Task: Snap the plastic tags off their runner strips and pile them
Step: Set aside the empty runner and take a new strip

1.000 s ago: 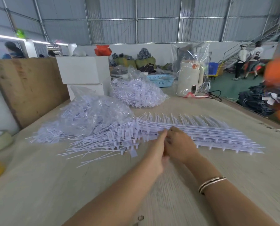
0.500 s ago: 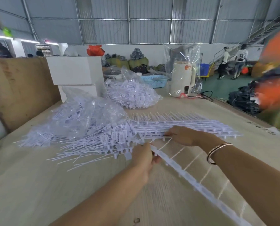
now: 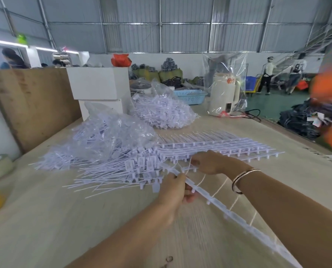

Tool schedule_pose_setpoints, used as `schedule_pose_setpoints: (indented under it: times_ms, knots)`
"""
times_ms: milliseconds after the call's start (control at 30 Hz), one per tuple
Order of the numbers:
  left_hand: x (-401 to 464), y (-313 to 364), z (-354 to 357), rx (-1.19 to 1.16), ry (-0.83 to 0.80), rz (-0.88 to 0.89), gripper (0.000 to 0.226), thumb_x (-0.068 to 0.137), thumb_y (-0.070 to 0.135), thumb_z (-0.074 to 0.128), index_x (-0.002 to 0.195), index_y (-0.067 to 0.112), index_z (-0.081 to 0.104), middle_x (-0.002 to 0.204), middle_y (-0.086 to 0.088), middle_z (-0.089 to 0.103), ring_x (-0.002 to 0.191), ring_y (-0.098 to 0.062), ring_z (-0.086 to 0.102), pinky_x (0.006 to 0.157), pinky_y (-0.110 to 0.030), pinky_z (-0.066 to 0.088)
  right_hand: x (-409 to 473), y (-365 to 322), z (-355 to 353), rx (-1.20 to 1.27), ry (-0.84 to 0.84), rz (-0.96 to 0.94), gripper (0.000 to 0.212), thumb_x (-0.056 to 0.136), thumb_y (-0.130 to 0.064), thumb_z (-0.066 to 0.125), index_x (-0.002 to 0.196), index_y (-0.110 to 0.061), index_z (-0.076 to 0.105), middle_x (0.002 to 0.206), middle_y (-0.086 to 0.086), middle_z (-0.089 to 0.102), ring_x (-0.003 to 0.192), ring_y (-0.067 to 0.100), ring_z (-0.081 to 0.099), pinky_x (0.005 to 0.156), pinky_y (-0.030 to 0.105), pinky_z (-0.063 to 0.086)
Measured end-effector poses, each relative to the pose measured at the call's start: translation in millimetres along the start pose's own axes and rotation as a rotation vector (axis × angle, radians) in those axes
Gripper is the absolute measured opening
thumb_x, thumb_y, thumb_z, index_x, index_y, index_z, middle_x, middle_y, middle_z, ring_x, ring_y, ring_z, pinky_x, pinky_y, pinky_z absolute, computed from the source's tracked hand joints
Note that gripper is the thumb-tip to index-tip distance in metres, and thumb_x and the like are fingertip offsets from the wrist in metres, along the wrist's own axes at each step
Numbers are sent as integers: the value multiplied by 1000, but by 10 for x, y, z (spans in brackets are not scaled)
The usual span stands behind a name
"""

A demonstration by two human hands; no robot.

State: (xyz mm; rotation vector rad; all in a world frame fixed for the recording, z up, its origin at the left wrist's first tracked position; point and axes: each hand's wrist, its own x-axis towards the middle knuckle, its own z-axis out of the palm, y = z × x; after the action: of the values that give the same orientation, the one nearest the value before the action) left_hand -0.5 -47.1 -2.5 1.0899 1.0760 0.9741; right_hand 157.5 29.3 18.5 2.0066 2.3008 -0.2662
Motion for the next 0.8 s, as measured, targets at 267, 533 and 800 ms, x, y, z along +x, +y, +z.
schedule_pose_setpoints:
  times_ms: [267,533,800]
  knots:
    - [54,8,-99,57,-39,56,35,96,12,36,67,8,55,50,-4,56,45,-11,57,48,-23,47,56,5,-137,130,425,-129,29,85,-9,53,112,-19,60,117,4,54,111,24,51,91,35,42]
    - [41,-34,-93,48,-53,91,25,94,11,42,73,7,56,52,-5,63,52,-15,64,48,-24,50,390,-290,-57,-301,255,-105,54,94,-6,43,142,-29,32,129,7,52,115,31,54,80,39,46]
    - [73,337,-522,198,241,305,25,89,18,46,66,9,51,47,-2,48,46,-16,46,50,-22,37,404,10,-123,-340,218,61,43,98,-23,41,140,-33,35,132,4,52,121,27,51,88,38,45]
